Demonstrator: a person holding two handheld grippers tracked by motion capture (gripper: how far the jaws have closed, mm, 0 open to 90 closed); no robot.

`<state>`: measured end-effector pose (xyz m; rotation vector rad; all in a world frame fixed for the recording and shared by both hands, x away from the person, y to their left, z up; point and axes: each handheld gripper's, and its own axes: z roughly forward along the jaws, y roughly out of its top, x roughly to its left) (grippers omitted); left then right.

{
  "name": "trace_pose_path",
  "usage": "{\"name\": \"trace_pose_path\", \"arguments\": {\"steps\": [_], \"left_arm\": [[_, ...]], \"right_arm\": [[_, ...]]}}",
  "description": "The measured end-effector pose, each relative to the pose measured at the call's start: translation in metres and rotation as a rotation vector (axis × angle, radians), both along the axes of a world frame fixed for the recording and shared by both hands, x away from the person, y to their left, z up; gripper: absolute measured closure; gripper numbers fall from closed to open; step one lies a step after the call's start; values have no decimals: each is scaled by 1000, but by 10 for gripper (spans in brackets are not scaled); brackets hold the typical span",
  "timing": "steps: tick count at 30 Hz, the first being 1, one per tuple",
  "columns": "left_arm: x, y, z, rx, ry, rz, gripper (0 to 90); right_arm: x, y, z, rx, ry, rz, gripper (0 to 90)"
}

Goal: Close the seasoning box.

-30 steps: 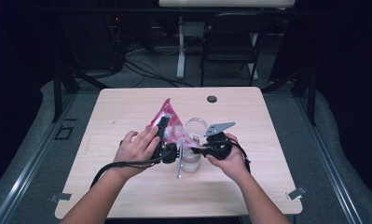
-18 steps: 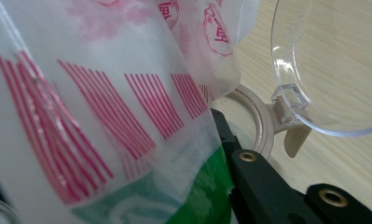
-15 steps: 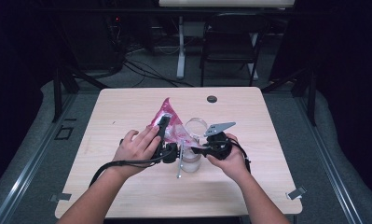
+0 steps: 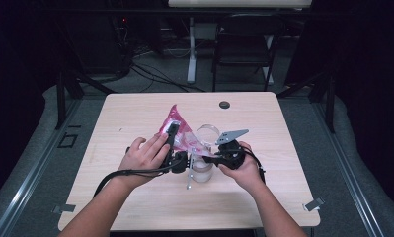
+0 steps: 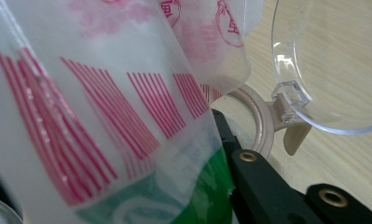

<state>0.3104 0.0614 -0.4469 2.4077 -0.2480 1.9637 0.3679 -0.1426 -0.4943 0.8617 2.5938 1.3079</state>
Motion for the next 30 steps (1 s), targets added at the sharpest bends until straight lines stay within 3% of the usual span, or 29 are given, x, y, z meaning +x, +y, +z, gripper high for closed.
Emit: {"name": "trace_pose_path", "arguments": {"steps": [8,13,15,21,30], "left_arm": [[0,-1,0,15,1,-2,635],[1,-1,-1,28,42,8,643],[1,0,-1,25,36,9,646],[1,3,-4,45,66,13,656],[-1,4,-6,79,59,4,658]], "right_arm": [[0,1,-1,-8,1,2,900],[1,0,-2,-23,5,-3,900],[1,0,-2,-24,2,0,900],[0,2,-2,-36,-6,-1,900],[0,2,-2,-40,-9,-4,900]]}}
